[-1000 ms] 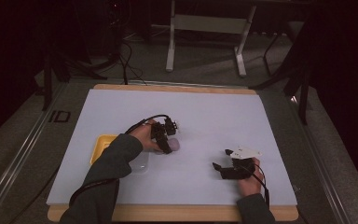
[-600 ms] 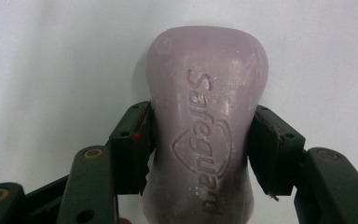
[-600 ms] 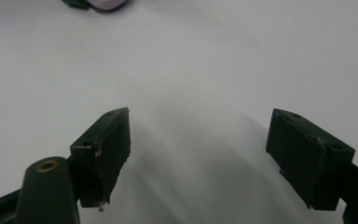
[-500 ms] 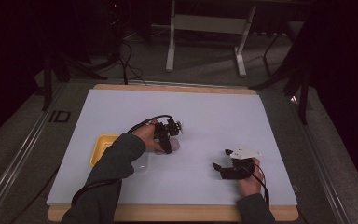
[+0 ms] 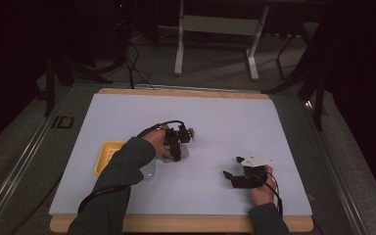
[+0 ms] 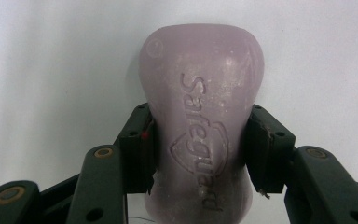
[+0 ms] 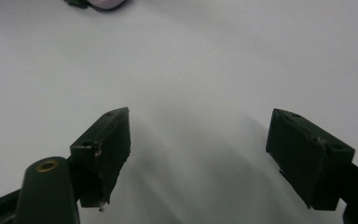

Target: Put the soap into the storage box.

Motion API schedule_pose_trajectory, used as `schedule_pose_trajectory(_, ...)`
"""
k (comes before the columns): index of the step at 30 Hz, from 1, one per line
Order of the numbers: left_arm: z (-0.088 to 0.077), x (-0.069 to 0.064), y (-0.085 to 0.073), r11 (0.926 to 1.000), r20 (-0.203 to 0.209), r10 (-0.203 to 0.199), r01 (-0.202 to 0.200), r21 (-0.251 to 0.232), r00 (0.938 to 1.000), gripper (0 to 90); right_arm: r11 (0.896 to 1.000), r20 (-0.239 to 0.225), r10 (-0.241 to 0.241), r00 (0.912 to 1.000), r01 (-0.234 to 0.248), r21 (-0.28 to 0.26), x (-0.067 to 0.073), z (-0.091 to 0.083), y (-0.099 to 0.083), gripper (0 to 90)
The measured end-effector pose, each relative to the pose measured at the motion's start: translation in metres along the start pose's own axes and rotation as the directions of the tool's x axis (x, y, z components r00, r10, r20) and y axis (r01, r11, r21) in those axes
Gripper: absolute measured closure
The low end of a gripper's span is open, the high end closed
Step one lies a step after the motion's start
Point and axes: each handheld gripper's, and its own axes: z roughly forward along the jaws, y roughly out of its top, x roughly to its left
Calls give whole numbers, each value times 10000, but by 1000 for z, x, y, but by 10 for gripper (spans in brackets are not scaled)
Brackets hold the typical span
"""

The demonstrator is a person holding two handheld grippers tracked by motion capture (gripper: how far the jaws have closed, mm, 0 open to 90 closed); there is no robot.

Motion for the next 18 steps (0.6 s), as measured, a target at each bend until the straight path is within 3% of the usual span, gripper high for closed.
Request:
schedule_pose_trajectory(7,-1,0,-2,9999,-188,34,-32,152,9998,500,10000,-7,2,10000,-2,-16,0,0,0,214)
schedule_pose_trajectory(16,-10,4,-12,9985,-246,-543,544,26,9982,500,10000,2,1,10000,-1,-6,0,0,0,213)
schedule_pose_trajectory(18,-11,5,-14,9978,-104,-659,659,-10,9978,500,10000,8,8,10000,-8,3,0,0,0,214)
